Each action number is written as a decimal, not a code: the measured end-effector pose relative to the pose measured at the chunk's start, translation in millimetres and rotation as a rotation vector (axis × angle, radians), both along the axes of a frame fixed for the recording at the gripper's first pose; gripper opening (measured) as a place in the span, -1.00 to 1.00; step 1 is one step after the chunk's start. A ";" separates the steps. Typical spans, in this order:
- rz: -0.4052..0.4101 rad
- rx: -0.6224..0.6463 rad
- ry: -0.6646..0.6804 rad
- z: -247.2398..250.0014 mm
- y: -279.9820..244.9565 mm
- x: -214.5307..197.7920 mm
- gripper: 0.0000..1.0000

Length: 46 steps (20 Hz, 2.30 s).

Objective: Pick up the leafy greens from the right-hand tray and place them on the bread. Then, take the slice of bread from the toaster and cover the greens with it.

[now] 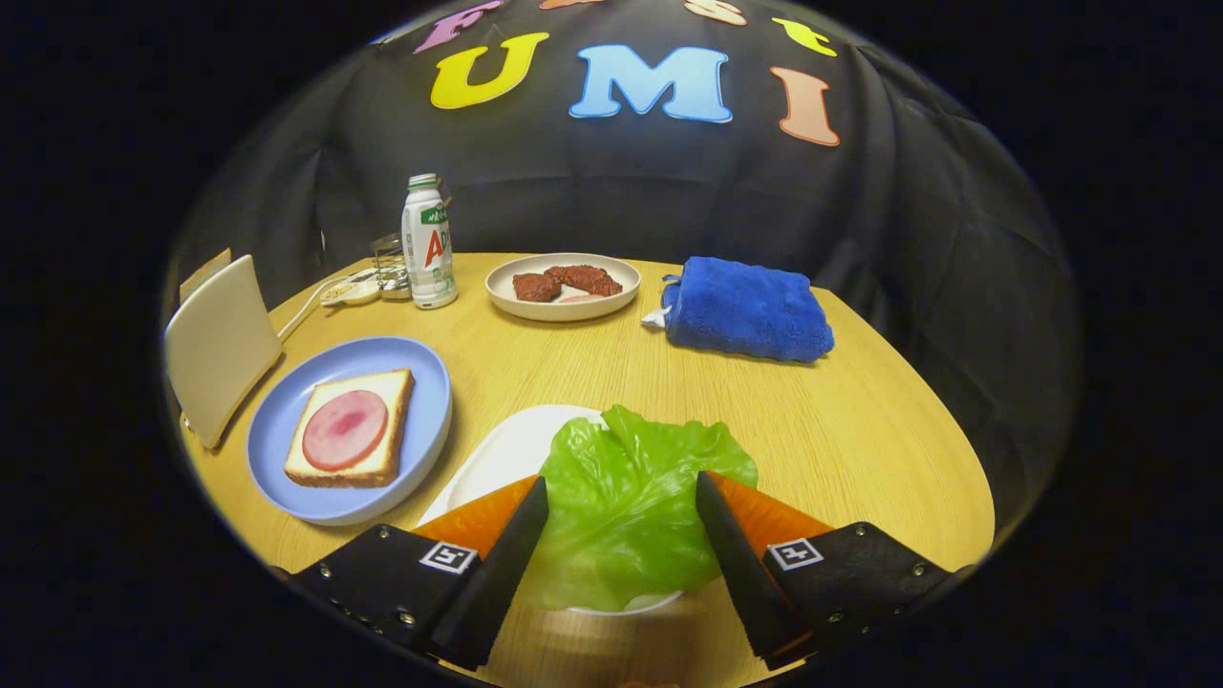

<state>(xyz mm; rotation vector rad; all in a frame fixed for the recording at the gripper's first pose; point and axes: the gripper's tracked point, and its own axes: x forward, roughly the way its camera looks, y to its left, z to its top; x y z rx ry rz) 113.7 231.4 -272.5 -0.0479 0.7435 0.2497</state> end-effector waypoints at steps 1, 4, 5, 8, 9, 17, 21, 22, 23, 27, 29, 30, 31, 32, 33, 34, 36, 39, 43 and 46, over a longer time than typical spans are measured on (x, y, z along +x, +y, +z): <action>0.013 -0.016 -0.006 -0.9 1.2 1.8 0.90; 0.001 0.044 0.029 -4.8 6.7 -3.8 0.84; -0.028 0.092 0.055 -6.0 8.9 -2.7 0.76; -0.022 0.078 0.051 -6.8 11.1 -5.8 0.45; -0.021 0.081 0.046 -5.8 12.9 -5.2 0.44; -0.028 0.134 0.054 -3.7 22.9 -5.9 -0.98; -0.034 0.192 0.058 -0.5 24.2 -4.8 -0.99; -0.035 0.207 0.051 2.1 26.2 -4.1 -1.00; -0.035 0.223 0.040 5.9 27.4 -3.3 -1.00; -0.043 0.284 -0.005 31.6 31.7 4.6 -1.00; -0.041 0.294 -0.019 39.0 33.0 6.6 -1.00; -0.041 0.299 -0.026 41.6 34.0 7.7 -1.00; -0.041 0.303 -0.031 45.1 35.4 8.1 -1.00; -0.040 0.311 -0.036 49.4 35.9 7.0 -1.00; -0.040 0.322 -0.041 54.5 38.2 7.1 -1.00; -0.033 0.333 -0.046 59.2 42.1 5.9 -1.00; -0.013 0.349 -0.065 71.8 53.5 5.7 -1.00; 0.043 0.380 -0.091 90.4 81.9 4.0 -1.00; 0.113 0.423 -0.096 101.0 123.5 2.4 -1.00; 0.161 0.436 -0.097 102.1 152.6 -1.0 -1.00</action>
